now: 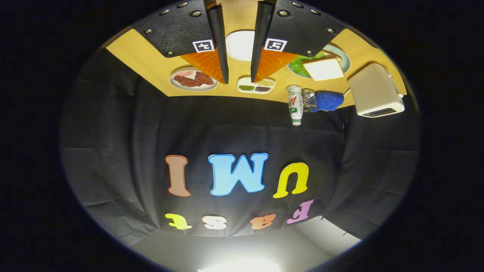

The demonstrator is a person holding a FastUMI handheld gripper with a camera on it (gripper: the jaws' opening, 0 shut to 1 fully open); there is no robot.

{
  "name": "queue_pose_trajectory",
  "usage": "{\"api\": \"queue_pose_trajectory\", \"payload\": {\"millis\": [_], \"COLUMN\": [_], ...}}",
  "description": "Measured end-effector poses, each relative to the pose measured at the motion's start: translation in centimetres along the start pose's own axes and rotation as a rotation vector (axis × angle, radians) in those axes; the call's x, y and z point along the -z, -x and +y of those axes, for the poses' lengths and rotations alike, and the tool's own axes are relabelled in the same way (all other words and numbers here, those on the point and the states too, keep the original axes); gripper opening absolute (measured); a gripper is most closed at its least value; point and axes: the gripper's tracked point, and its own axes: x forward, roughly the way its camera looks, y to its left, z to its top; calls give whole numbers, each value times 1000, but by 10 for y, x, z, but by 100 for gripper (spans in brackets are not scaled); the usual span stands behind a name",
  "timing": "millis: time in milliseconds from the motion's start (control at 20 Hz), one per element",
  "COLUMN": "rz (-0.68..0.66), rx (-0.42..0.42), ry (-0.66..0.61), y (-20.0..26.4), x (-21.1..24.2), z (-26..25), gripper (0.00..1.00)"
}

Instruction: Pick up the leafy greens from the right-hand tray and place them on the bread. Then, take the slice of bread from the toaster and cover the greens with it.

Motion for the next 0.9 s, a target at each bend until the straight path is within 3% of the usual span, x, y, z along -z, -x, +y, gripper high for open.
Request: {"api": "queue_pose_trajectory", "payload": {"millis": [150, 450, 900], "rz": [-19, -21, -18], "rx": [83, 46, 58], "ry": [30, -29, -96], "y": [8, 20, 18], "x": [4, 15, 30], "z": [-60, -119, -215], "gripper": [34, 34, 34]}}
